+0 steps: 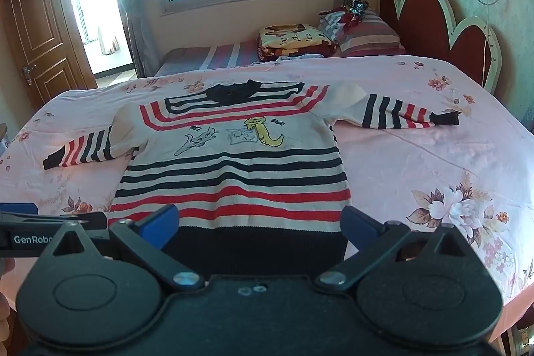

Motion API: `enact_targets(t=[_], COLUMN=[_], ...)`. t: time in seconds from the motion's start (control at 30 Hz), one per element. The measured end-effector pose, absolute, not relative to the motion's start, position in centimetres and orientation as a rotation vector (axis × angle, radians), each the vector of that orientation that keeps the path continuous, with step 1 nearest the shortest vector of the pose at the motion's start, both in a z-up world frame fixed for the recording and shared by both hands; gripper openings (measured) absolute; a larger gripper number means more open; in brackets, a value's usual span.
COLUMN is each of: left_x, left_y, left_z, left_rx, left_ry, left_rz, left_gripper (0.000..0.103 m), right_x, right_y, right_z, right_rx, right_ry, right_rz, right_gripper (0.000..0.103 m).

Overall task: Fold small clothes
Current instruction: 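Move both tools toward the striped sweater lying flat on the bed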

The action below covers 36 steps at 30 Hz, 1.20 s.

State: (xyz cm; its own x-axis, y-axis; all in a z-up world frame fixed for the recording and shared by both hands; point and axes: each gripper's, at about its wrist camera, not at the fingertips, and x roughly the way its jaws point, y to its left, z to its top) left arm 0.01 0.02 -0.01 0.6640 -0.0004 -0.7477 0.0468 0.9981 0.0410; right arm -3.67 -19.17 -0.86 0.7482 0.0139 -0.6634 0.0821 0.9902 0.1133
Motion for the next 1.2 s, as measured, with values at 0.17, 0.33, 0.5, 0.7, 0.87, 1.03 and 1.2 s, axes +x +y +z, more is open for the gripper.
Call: enact_targets(t=[0.17,0.33,0.5,0.7,0.87,1.03,1.2], left_x=[0.2,0.3,0.0,0.0,-0.1,-0.1,-0.1], left_y=[0.0,-0.1,-0.4,-0.8,-0.8,-0.9,-1.0], left_z=[-0.1,-0.1,-0.2,-0.1,-0.1,0.0,0.0], left_rx=[0.06,0.06,0.061,0.063,0.061,0.059,0.051], left_ry=[0.868,0.876,0.842,0.834,0.833,0.843,0.855], left_rz=[-0.028,-0.027,-0.029,-0.031,-0.032,-0.033,-0.038], left_gripper=[0.103,0.103,0.103,0.103,0.103,0.103,0.103], right_x=[-3.7,-3.6,-3.7,-3.7,-3.7,-3.8,-3.8], right_y=[-19.1,-19.2,-19.4,-19.7,-19.8,-20.0,-20.1], right_z=[-1.0,-1.1,-1.0,-1.0,-1.0,-1.0,-1.0], right_rx=[0.141,0.143,0.144,0.15,0.152,0.153,0.151], right_ry=[0.728,0.731,0.728,0.728,0.726,0.725,0.722], right_rz=[-0.035,-0.037,-0.039,-0.044,-0.045,-0.049,-0.047], right_gripper=[0.102,0.102,0.102,0.102,0.102,0.102,0.102])
